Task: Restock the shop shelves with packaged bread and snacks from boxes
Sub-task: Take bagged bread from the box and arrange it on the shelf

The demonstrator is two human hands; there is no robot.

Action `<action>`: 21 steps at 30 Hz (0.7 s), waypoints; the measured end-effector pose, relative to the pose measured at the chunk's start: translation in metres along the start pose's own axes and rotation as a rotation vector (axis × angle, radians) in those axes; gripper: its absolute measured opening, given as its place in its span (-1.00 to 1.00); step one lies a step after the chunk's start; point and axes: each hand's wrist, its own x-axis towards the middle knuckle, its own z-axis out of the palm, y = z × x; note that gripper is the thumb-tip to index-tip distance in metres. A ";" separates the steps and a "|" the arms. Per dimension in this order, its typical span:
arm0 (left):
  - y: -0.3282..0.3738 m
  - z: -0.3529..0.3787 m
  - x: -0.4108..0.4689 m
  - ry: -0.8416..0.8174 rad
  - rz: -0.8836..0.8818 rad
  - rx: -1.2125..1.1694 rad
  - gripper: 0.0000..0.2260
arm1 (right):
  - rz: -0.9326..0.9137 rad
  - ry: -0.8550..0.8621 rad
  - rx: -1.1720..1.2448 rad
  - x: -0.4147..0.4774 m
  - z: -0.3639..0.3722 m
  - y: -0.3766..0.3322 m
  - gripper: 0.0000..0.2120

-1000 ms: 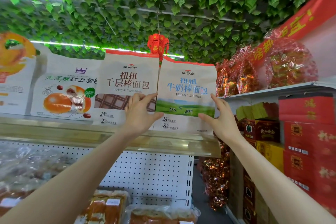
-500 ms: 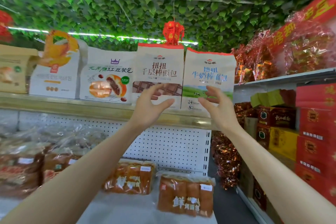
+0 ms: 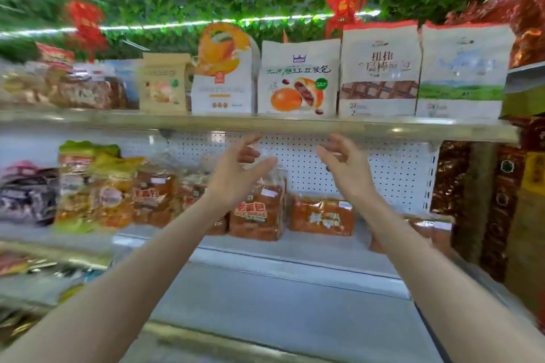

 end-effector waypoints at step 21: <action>-0.298 -0.138 -0.094 -0.059 -0.487 0.066 -0.62 | 0.411 -0.260 0.070 -0.105 0.316 0.157 -0.65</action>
